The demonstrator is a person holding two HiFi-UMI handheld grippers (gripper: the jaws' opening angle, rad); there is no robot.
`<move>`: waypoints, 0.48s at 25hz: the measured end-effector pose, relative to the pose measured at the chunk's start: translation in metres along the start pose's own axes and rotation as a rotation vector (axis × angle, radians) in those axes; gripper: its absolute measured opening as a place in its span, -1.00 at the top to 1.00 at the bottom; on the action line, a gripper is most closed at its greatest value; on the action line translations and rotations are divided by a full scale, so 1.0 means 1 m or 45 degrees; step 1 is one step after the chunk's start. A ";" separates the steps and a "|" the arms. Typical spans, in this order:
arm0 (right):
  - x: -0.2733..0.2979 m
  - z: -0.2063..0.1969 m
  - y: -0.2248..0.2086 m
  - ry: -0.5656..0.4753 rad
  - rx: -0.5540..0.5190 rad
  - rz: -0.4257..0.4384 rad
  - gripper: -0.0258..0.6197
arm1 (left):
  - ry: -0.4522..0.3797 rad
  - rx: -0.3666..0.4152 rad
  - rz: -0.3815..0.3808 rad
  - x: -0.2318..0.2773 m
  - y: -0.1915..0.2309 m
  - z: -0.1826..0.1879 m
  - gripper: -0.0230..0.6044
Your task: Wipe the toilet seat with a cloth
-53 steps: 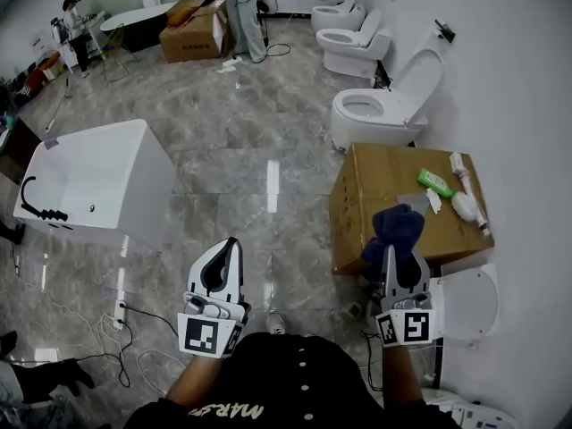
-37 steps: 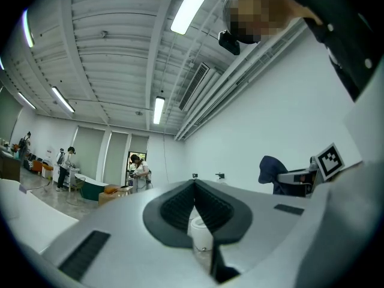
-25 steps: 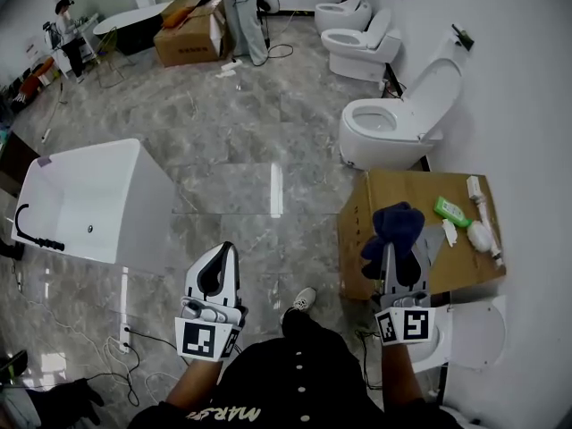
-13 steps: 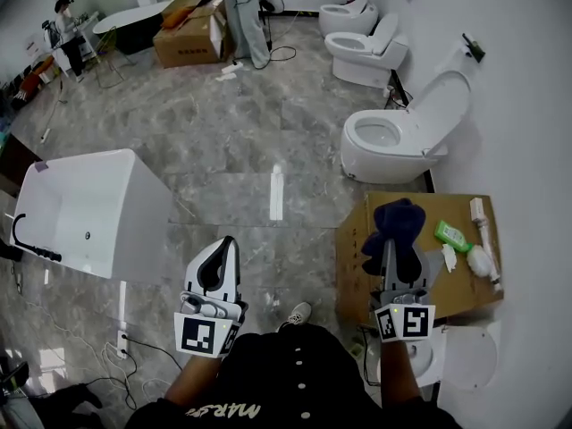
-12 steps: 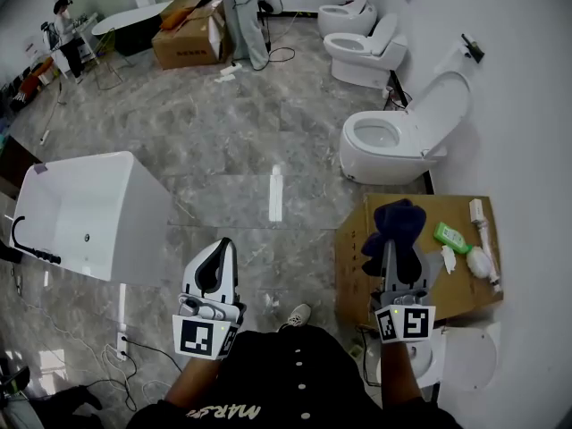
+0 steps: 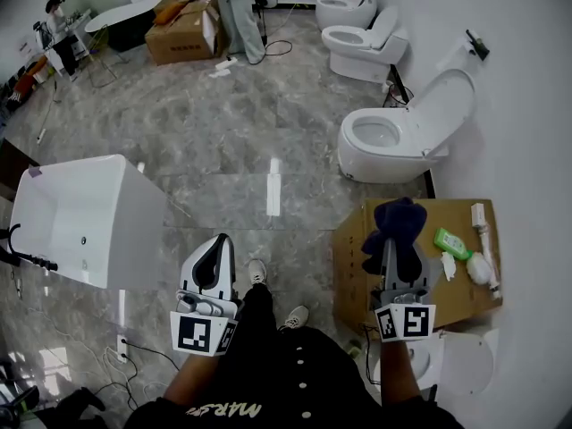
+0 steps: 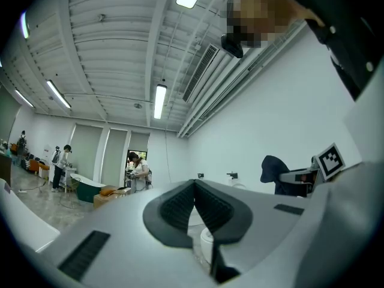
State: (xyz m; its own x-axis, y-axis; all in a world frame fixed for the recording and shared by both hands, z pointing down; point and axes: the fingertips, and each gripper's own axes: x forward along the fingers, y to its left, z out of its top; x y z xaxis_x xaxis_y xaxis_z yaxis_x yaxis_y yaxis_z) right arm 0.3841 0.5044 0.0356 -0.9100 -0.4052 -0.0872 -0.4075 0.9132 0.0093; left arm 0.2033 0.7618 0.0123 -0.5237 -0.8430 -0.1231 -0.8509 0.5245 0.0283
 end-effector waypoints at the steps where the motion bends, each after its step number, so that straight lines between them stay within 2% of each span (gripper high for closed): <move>1: 0.005 -0.002 -0.002 0.002 -0.002 -0.002 0.69 | 0.008 0.004 -0.005 0.008 0.002 -0.004 0.89; 7: 0.049 -0.005 -0.025 -0.007 -0.020 -0.066 0.69 | -0.008 0.013 -0.074 0.071 0.016 -0.012 0.89; 12: 0.099 0.000 -0.030 -0.028 -0.043 -0.105 0.69 | -0.022 0.004 -0.108 0.124 0.044 -0.013 0.89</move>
State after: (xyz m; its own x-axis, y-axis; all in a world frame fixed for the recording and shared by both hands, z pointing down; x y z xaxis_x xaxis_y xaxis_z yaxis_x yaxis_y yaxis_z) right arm 0.3058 0.4372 0.0263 -0.8717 -0.4773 -0.1112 -0.4834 0.8747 0.0346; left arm 0.1003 0.6789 0.0107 -0.4488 -0.8823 -0.1421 -0.8921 0.4516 0.0138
